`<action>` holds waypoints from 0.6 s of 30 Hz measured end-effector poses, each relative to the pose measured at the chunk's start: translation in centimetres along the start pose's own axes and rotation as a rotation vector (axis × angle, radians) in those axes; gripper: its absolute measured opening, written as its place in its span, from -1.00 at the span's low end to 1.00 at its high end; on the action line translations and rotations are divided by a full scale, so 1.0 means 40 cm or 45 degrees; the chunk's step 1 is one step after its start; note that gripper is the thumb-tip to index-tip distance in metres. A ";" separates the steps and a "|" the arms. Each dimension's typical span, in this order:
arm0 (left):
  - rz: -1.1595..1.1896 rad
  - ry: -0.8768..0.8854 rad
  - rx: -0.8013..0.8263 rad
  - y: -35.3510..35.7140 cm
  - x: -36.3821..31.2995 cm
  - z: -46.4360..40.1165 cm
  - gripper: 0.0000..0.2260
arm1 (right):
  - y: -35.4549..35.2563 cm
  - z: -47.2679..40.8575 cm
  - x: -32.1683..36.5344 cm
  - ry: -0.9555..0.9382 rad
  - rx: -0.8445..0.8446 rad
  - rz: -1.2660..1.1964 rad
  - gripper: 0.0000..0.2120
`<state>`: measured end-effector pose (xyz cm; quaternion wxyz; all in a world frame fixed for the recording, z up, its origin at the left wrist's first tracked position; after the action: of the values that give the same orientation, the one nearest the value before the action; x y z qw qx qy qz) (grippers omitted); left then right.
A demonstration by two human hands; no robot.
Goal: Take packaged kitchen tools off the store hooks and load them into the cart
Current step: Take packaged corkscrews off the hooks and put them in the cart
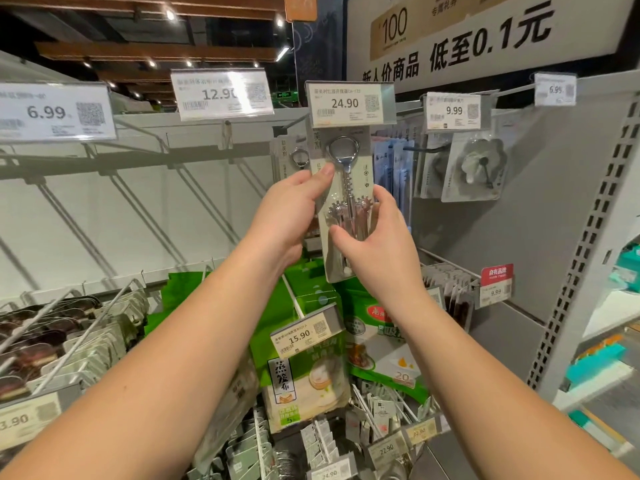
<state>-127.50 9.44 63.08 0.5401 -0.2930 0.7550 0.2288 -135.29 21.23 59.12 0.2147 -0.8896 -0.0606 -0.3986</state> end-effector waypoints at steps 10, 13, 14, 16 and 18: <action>-0.154 0.046 0.010 -0.007 0.002 -0.031 -0.70 | 0.006 -0.016 -0.010 -0.006 -0.009 -0.051 -0.20; -0.167 0.024 -0.031 -0.012 0.019 -0.045 -0.70 | 0.018 -0.014 -0.023 -0.004 0.007 -0.060 -0.22; -0.170 0.019 -0.045 -0.016 0.025 -0.052 -0.74 | 0.021 -0.016 -0.026 -0.006 0.012 -0.057 -0.22; -0.161 0.016 -0.048 -0.020 0.032 -0.059 -0.84 | 0.030 -0.028 -0.030 -0.022 0.037 -0.043 -0.26; -0.153 0.028 -0.075 -0.031 0.034 -0.070 -0.88 | 0.042 -0.043 -0.033 -0.024 0.062 -0.010 -0.27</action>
<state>-128.87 6.44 62.62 0.5358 -0.3561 0.7348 0.2149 -136.89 19.05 58.60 0.2341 -0.8876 -0.0756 -0.3894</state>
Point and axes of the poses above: each hand's wrist, its own z-axis away from the middle knuckle, its own y-axis out of the palm, x = y × z, the point moved 7 cm from there along -z, towards the middle knuckle, and after that the axes turned 2 degrees about -z, right-handed, at the moved point
